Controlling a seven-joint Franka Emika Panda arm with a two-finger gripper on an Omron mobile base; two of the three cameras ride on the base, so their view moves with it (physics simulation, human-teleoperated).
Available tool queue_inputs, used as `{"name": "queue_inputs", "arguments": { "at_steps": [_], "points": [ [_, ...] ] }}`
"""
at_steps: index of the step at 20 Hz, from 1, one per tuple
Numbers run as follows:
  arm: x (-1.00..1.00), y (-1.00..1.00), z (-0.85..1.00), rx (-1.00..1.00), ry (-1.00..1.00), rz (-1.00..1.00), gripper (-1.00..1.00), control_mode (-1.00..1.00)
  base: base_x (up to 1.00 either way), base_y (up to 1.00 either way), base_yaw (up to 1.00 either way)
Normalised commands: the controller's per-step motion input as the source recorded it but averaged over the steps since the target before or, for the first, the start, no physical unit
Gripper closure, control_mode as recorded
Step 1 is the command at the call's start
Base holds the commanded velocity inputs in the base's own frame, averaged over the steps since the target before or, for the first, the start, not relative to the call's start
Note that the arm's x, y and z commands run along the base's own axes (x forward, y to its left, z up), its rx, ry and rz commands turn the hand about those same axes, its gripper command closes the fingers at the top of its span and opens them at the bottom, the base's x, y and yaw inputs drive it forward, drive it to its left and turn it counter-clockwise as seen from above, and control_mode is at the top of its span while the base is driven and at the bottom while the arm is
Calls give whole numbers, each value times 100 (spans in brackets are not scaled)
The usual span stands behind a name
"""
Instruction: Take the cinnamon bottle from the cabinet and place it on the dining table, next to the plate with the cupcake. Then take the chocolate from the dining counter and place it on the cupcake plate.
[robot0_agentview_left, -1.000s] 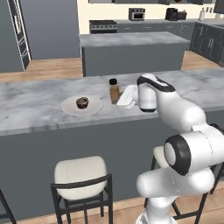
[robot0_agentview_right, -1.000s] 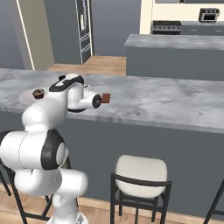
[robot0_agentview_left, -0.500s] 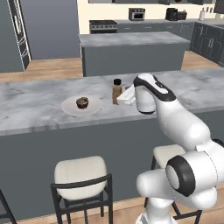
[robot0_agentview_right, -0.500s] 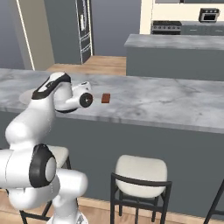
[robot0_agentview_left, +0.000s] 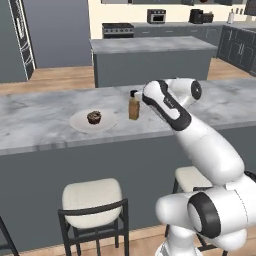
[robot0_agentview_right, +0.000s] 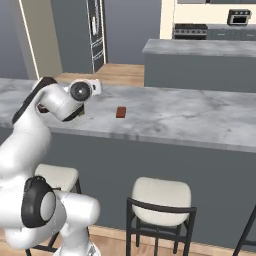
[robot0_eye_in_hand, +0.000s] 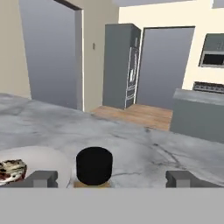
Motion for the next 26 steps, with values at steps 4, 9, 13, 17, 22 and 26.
{"name": "queue_inputs", "arguments": {
  "at_steps": [4, 9, 13, 17, 22, 26],
  "points": [
    [-21, -53, 100, -4, 40, -27, -100, -100, 0, 0, 0],
    [-12, -75, 68, -5, 59, -33, -100, -100, 0, 0, 0],
    [-26, -100, -41, -13, 54, -23, -100, -100, 0, 0, 0],
    [-4, -69, -100, -4, 44, -4, -100, -100, 0, 0, 0],
    [0, -29, -94, 0, 22, 1, -100, -100, 0, 0, 0],
    [3, 0, -61, 1, 0, 8, -100, -100, 0, 0, 0]
  ]
}}
